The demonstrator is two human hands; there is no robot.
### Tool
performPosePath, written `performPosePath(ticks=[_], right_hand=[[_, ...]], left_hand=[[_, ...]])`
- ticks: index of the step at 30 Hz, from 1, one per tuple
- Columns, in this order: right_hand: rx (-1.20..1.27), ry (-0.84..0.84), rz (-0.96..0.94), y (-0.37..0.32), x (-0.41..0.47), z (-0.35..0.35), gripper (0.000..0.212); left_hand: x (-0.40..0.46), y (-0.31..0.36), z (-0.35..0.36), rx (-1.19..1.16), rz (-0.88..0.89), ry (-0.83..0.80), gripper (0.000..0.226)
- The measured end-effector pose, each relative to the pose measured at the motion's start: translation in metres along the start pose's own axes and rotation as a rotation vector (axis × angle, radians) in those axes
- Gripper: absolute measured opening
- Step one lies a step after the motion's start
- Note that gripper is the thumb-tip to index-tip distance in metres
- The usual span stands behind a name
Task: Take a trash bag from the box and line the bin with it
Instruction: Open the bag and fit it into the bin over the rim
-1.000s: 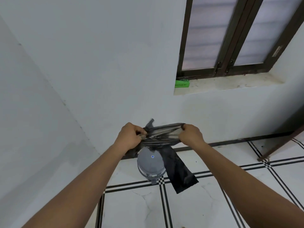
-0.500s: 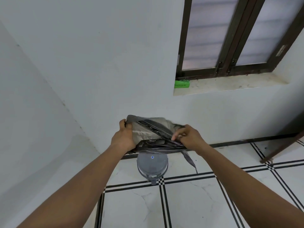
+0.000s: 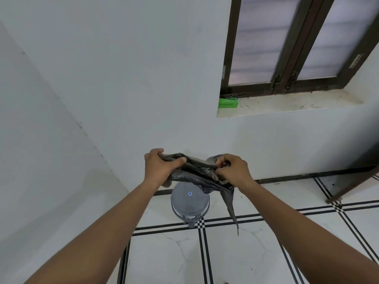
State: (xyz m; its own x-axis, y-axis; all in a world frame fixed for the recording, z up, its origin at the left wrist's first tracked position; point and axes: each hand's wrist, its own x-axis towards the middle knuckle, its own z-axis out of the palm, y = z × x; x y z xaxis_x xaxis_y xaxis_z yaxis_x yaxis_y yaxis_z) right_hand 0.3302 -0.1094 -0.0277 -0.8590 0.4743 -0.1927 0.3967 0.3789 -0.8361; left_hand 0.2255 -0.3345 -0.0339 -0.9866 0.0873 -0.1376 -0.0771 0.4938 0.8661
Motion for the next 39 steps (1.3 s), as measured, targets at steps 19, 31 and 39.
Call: performPosePath(ticks=[19,31,39], right_hand=[[-0.507,-0.136,-0.047,0.012,-0.001,-0.010,0.040],[-0.817,-0.001,0.017,0.017,-0.009,0.001,0.039],[-0.744,0.022,-0.089,0.021,-0.012,0.004,0.028]], left_hand=[[-0.014,0.008,0.022,0.838,0.066,-0.328,0.052],[-0.024,-0.018,0.013,1.057,-0.071,-0.246,0.094],[-0.026,-0.024,0.000,0.700,-0.238,-0.130,0.083]])
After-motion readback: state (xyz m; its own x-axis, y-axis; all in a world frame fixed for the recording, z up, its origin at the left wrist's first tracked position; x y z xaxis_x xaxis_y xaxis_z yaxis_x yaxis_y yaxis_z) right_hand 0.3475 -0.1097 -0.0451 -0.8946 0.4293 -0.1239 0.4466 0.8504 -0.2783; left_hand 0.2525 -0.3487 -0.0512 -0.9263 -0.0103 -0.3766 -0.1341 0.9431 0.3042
